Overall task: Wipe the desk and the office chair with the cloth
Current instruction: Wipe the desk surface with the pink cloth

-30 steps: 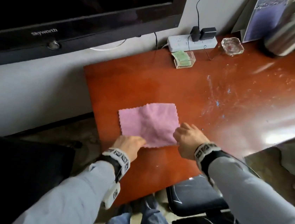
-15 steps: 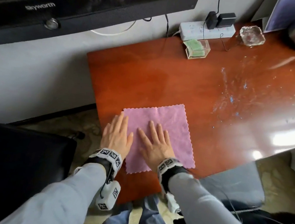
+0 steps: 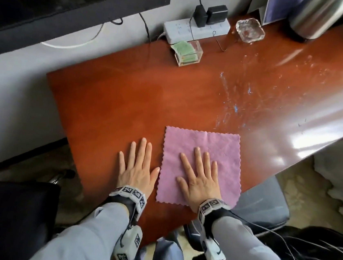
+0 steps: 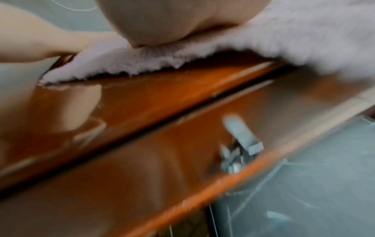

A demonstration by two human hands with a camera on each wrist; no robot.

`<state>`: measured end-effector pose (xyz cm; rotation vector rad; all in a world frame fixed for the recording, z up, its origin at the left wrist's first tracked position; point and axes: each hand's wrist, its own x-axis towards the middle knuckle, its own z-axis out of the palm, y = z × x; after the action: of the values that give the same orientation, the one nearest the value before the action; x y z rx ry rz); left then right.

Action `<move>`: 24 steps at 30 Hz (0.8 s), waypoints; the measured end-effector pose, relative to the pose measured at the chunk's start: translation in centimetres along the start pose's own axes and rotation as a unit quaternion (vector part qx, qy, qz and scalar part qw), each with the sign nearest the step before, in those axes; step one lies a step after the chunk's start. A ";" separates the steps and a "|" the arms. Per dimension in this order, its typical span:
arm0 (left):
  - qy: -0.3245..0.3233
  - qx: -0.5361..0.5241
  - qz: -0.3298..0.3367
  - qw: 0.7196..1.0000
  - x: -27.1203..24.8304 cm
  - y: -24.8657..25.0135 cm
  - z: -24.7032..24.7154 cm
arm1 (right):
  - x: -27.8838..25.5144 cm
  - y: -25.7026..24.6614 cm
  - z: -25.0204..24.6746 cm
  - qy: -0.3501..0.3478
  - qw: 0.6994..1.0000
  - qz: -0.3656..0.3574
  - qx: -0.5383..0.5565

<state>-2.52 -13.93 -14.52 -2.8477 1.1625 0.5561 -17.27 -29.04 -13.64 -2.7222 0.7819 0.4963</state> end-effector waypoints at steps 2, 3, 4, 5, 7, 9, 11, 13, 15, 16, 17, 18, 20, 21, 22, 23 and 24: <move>0.007 0.012 -0.014 1.000 -0.1 0.3 0.2 | 2.9 0.9 -0.9 0.015 1.000 -0.007 0.002; 0.013 0.018 -0.014 1.000 -0.2 0.4 0.3 | 4.4 1.2 -1.5 0.023 1.000 -0.010 0.002; 0.017 0.022 -0.014 1.000 -0.3 0.4 0.4 | 5.9 1.5 -2.0 0.026 1.000 -0.013 0.000; 0.019 0.023 -0.016 0.999 -0.3 0.5 0.4 | 7.1 1.7 -2.6 0.025 1.000 -0.018 -0.002; 0.027 0.019 -0.026 0.999 -0.3 1.0 0.4 | 8.3 1.9 -3.1 0.024 0.999 -0.028 -0.006; 0.034 0.014 -0.038 0.999 -0.2 1.4 0.7 | 7.9 2.0 -3.1 0.024 0.999 -0.032 -0.003; 0.028 0.010 -0.056 0.998 0.1 2.0 0.7 | 6.2 1.8 -2.6 0.019 0.999 -0.040 -0.002; 0.024 0.002 -0.078 0.997 0.4 2.6 0.7 | 3.8 1.7 -1.9 0.010 0.999 -0.049 -0.001; 0.023 -0.004 -0.092 0.995 0.6 3.1 0.7 | 1.4 1.7 -1.1 0.010 0.999 -0.050 0.011; 0.023 -0.008 -0.096 0.995 0.7 3.3 0.7 | 0.4 1.7 -0.6 0.010 0.999 -0.046 0.013; 0.024 -0.016 -0.097 0.995 0.7 3.5 0.7 | -0.4 1.6 -0.3 0.009 0.999 -0.038 0.012; 0.025 -0.023 -0.097 0.995 0.7 3.5 0.7 | -1.1 1.4 0.0 0.006 1.000 -0.029 0.010; 0.026 -0.031 -0.093 0.995 0.7 3.5 0.6 | -1.9 1.3 0.1 0.000 1.000 -0.018 0.010; 0.030 -0.029 -0.088 0.995 0.8 3.5 0.7 | -1.9 1.3 0.0 -0.003 1.000 -0.017 0.013; 0.032 -0.025 -0.082 0.996 1.0 3.4 0.6 | -1.8 1.4 -0.2 -0.007 1.000 -0.018 0.016; 0.031 -0.021 -0.074 0.997 1.2 3.5 0.5 | -1.4 1.5 -0.3 -0.011 1.000 -0.016 0.018; 0.027 -0.017 -0.066 0.997 1.4 3.5 0.5 | -0.9 1.7 -0.5 -0.012 1.000 -0.009 0.021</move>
<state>-4.14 -17.34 -15.00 -2.9571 0.9703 0.5000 -18.78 -30.15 -13.14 -2.6774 0.7530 0.5034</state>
